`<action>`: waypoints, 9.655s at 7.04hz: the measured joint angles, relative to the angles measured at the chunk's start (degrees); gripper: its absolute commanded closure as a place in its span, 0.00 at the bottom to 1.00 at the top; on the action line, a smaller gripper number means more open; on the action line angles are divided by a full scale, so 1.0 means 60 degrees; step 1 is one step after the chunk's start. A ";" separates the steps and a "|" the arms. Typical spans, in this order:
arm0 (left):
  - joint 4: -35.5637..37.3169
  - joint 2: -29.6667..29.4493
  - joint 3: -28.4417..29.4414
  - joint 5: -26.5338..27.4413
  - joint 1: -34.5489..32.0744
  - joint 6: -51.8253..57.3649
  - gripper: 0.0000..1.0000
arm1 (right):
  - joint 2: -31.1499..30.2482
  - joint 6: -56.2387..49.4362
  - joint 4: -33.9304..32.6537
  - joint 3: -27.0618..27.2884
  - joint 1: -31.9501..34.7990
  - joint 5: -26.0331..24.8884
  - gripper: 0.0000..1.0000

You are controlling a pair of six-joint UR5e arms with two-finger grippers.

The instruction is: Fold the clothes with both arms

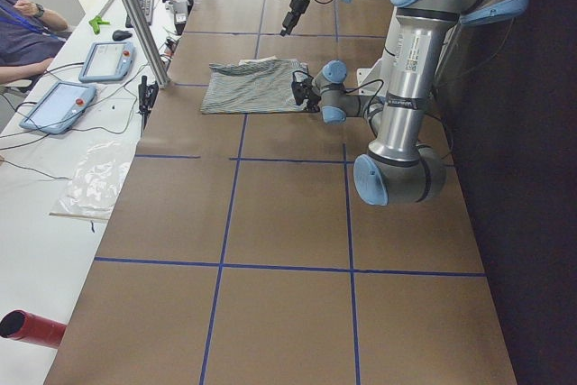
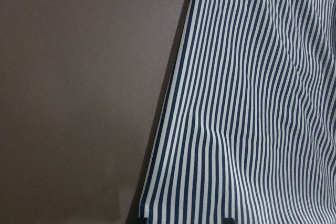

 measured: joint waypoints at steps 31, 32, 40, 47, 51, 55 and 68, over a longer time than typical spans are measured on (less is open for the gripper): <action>-0.0011 -0.0090 -0.0101 0.0002 0.0288 0.0014 1.00 | 0.3709 0.3294 -0.5539 -0.2468 -0.1986 -0.1066 0.87; -0.0011 -0.0088 -0.0101 0.0003 0.0288 0.0014 1.00 | 0.3736 0.3324 -0.5533 -0.2472 -0.1986 -0.1066 1.00; 0.0124 -0.0046 -0.0507 -0.0054 0.0274 0.0061 1.00 | 0.3720 0.3427 -0.5571 -0.1982 -0.1957 -0.1071 1.00; 0.5320 -0.0395 -0.4592 -0.0989 0.0293 0.0173 1.00 | 0.3529 0.4146 -0.9499 0.2263 -0.2818 -0.1121 1.00; 0.5659 -0.1553 -0.2862 -0.1056 -0.0940 0.1535 1.00 | 0.4172 0.3337 -0.8000 -0.0129 -0.1364 -0.1002 1.00; 0.5177 -0.2893 -0.0281 -0.1054 -0.2240 0.2544 1.00 | 0.5039 0.2907 -0.6241 -0.3006 -0.0585 -0.0831 1.00; 0.1772 -0.2505 0.2701 -0.3635 -0.4199 0.7499 0.00 | 0.6100 -0.0513 -0.5102 -0.4779 -0.0111 -0.0355 0.00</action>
